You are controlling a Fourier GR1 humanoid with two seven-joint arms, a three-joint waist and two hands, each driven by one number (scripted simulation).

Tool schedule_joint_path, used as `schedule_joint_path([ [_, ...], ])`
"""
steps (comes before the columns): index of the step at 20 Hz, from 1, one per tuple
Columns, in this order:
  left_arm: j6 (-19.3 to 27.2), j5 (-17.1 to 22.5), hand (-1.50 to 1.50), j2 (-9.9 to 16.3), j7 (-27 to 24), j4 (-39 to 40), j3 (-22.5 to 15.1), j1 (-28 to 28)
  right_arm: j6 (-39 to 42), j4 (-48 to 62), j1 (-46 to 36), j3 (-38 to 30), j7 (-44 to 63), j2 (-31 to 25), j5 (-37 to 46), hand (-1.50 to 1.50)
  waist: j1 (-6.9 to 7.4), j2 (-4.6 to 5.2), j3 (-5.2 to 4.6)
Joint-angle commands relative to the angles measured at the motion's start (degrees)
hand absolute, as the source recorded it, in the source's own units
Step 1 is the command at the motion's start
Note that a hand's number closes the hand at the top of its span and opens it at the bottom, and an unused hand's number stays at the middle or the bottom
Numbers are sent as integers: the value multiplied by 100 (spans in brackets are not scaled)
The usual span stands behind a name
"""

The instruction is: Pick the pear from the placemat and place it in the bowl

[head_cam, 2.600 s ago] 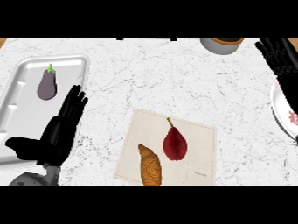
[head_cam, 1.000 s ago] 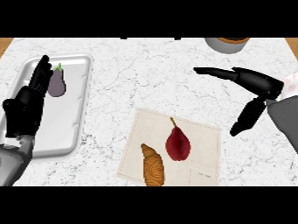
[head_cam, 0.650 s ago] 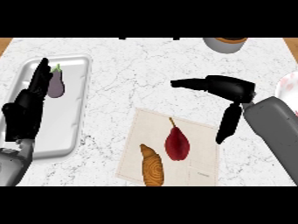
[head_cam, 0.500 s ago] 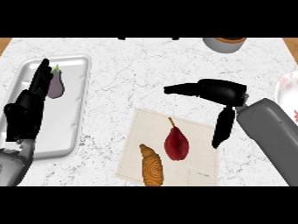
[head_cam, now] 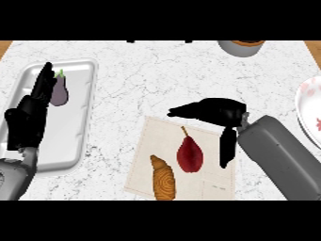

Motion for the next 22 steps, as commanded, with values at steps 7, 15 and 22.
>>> schedule_joint_path([
  [7, -306, -402, 0, -383, 177, -262, 250, 171, -165, 282, 486, -75, -206, 519, 994, -150, -1, -2, 1],
  [15, -592, -612, 0, -633, -10, 294, 642, -269, -525, 1097, 514, -134, -858, 938, 1648, -150, -14, 8, 1],
  [22, -849, -586, 0, -648, -57, 207, 829, -13, -1437, 1523, 497, 49, -1624, 1154, 2313, 150, 0, 11, 1],
])
